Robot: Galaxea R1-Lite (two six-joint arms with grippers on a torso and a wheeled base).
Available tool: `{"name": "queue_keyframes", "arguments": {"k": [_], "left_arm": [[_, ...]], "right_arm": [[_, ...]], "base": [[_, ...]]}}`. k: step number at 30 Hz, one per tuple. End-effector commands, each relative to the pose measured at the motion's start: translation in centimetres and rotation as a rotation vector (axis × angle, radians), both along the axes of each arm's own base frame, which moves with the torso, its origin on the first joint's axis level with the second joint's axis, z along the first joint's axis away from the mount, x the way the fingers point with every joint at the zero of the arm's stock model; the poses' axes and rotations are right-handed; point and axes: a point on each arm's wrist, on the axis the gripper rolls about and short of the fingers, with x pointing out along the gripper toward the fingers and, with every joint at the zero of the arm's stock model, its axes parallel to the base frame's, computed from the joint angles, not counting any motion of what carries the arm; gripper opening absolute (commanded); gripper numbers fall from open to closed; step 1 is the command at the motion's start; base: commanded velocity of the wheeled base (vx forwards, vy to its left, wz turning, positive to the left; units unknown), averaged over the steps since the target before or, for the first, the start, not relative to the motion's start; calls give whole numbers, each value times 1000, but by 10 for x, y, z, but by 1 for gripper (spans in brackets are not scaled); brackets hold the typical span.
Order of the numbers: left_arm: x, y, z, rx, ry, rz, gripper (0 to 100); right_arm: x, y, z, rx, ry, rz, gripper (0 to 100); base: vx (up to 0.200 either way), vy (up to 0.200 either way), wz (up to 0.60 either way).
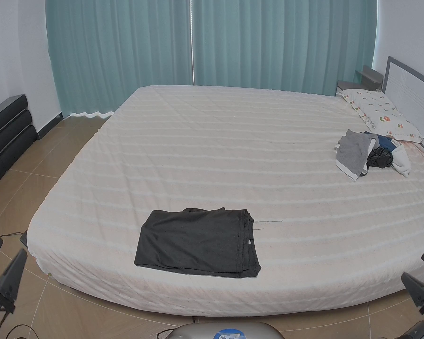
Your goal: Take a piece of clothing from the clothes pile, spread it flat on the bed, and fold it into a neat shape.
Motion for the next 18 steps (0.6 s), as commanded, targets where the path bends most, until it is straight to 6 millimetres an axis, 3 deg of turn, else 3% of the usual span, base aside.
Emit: {"name": "queue_keyframes", "arguments": {"k": [1,7,9,18], "left_arm": [[-47,-1,-51,154,-121,-55,100],[-37,0,-81,267,-73,-6,100],[-37,1,-81,274,-54,28,100],[-37,3,-88,207,24,106,100]], "right_arm": [[-57,-1,-25,-172,-214,-78,100],[-37,-2,-50,-281,-295,-115,100],[-35,-2,-52,-336,-356,-119,100],[-35,-3,-54,-341,-329,-122,100]], "base": [[0,0,0],[0,0,0],[0,0,0],[0,0,0]]}}
